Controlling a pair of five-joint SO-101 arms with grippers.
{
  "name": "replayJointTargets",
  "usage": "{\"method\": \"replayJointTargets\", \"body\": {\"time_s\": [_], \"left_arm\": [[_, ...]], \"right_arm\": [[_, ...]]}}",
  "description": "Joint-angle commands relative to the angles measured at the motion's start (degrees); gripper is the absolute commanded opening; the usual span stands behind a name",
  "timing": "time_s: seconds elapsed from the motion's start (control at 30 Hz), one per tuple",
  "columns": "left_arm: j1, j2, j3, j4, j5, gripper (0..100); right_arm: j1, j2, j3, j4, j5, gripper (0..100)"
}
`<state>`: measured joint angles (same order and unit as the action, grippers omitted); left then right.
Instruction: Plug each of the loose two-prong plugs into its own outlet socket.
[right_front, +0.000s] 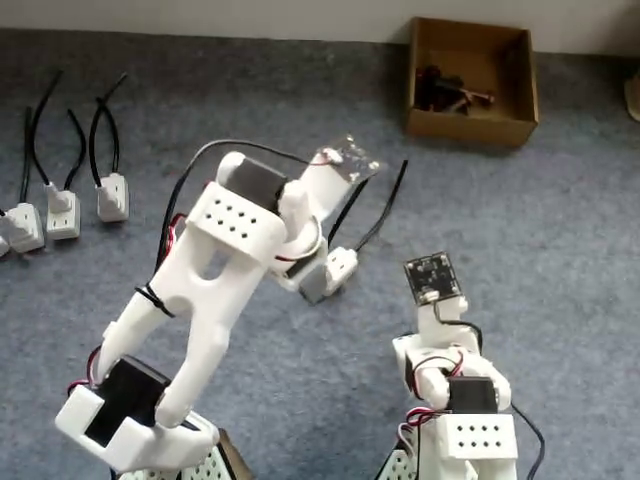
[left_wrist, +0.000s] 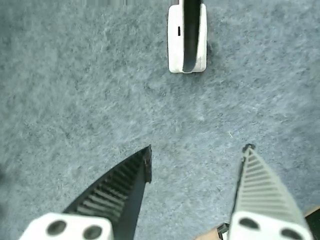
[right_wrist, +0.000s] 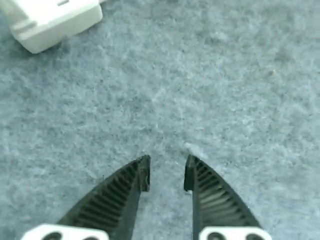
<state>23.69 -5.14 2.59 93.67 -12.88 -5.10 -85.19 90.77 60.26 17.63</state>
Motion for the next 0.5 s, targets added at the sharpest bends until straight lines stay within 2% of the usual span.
{"method": "replayJointTargets", "body": {"time_s": [0.0,0.17,0.47], "left_arm": [[3.1,-2.3,1.2,-4.7,-2.5,27],[3.9,-2.3,5.3,-11.9,-4.0,27],[2.5,-0.4,6.7,-15.3,-3.9,30]], "right_arm": [[3.5,-0.6,0.3,0.4,-0.2,8.9],[5.7,-0.6,2.8,0.4,-0.2,0.2],[5.9,-0.6,2.9,2.2,-0.2,0.6]]}}
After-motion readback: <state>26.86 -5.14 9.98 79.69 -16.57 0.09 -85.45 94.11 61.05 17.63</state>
